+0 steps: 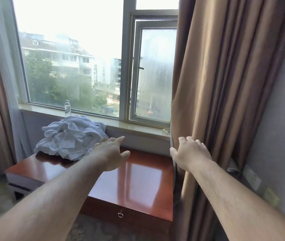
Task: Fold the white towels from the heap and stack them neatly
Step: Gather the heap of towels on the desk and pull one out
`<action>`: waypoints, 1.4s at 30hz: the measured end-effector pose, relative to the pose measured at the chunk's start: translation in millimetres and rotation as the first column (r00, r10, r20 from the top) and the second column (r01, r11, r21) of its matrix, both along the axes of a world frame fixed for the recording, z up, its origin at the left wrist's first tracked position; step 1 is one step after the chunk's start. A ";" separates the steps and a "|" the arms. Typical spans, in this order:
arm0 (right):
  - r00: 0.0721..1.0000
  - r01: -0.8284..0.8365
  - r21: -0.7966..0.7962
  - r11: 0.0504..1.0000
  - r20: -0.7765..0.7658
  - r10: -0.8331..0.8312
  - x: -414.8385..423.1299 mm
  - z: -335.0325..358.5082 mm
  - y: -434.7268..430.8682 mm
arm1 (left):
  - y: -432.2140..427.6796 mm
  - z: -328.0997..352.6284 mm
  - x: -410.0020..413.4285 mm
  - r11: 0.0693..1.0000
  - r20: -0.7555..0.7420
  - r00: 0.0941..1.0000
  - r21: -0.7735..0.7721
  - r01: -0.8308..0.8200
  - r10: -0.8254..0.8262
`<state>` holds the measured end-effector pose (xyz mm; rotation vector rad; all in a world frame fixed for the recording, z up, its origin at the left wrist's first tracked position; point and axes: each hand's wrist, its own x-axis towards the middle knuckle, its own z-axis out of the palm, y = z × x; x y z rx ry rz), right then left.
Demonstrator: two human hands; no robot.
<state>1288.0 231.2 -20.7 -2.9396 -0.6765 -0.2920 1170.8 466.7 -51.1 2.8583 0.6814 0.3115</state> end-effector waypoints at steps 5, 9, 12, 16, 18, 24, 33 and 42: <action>0.999 -0.048 0.008 0.999 0.008 0.047 57.7 -7.6 45.7 | 46.5 -13.9 38.7 0.998 0.029 0.997 0.006 -0.068 0.068; 0.995 -0.104 0.016 0.994 -0.003 0.104 110.2 -4.5 83.3 | 81.1 -13.6 80.2 0.992 0.013 0.992 -0.011 -0.127 0.127; 0.990 -0.138 0.004 0.990 -0.002 0.138 153.4 5.2 108.5 | 102.3 -6.4 118.6 0.989 -0.003 0.989 -0.008 -0.149 0.149; 0.981 -0.195 0.006 0.981 -0.003 0.195 205.6 17.5 141.9 | 127.1 -2.5 158.8 0.981 0.001 0.981 -0.037 -0.193 0.193; 0.975 -0.222 0.007 0.975 -0.016 0.222 224.1 17.7 158.3 | 138.4 -3.2 172.3 0.975 -0.008 0.975 -0.030 -0.221 0.221; 0.954 -0.293 -0.014 0.956 -0.071 0.291 260.4 5.2 199.0 | 168.7 -2.1 200.4 0.963 -0.018 0.963 -0.024 -0.268 0.268; 0.944 -0.328 -0.088 0.941 -0.058 0.324 313.3 -9.5 248.6 | 215.0 2.7 248.3 0.955 -0.034 0.955 -0.021 -0.295 0.294; 0.962 -0.274 -0.093 0.957 -0.038 0.271 386.1 -3.3 335.7 | 319.0 3.4 349.6 0.984 -0.018 0.984 -0.015 -0.175 0.175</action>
